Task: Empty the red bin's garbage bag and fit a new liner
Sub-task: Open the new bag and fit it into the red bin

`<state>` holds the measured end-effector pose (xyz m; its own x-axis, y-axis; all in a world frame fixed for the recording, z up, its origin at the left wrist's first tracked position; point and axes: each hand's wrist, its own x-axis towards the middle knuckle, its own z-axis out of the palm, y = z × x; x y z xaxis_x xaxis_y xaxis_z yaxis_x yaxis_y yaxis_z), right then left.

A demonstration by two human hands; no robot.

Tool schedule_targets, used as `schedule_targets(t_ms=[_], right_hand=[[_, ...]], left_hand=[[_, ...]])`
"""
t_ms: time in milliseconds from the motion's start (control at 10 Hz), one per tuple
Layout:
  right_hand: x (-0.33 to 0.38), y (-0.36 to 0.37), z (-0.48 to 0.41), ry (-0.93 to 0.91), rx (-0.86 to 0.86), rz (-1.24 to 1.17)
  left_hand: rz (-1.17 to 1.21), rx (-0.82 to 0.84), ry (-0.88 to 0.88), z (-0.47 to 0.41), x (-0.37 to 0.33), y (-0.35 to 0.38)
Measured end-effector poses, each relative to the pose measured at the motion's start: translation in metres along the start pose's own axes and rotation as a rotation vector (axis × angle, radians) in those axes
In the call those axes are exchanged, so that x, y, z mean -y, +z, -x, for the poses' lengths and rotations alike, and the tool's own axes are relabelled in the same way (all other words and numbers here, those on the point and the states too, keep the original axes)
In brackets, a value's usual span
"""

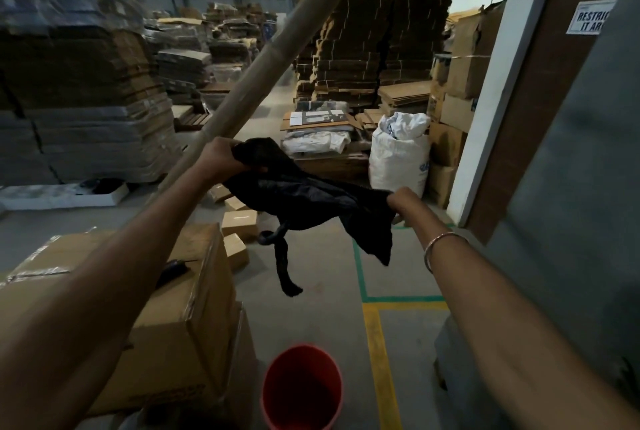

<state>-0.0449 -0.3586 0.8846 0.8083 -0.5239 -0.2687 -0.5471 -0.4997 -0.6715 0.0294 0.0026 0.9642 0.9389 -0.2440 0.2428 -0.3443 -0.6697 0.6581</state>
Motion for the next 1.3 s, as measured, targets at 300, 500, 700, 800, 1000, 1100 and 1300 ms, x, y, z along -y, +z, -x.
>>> schedule_targets(t_ms=[300,500,700,800,1000,1100,1300], right_hand=[[0.078,-0.017,0.019,-0.136,-0.301,-0.895],[0.058,0.009,0.037,-0.941,-0.816,0.120],[-0.030,0.041,0.022,-0.464,0.147,0.919],[0.007,0.002,-0.001,-0.381,-0.100,0.628],[0.034,-0.029,-0.016,-0.212,-0.303,0.224],[0.055,-0.042,-0.015,-0.183,-0.276,-0.136],[0.104,-0.060,0.042,-0.821,-0.978,-0.680]], left_hand=[[-0.174,-0.353,-0.110,-0.008,-0.022,0.024],[-0.422,-0.460,0.283,0.016,-0.006,0.052],[-0.617,0.185,-0.198,0.044,0.067,0.109],[-0.342,-0.098,-0.256,0.018,0.047,0.081],[-0.226,-0.214,-0.358,0.000,0.029,0.052],[0.049,-0.150,-0.418,-0.012,0.012,0.042],[0.199,-0.895,0.263,-0.016,-0.058,0.014]])
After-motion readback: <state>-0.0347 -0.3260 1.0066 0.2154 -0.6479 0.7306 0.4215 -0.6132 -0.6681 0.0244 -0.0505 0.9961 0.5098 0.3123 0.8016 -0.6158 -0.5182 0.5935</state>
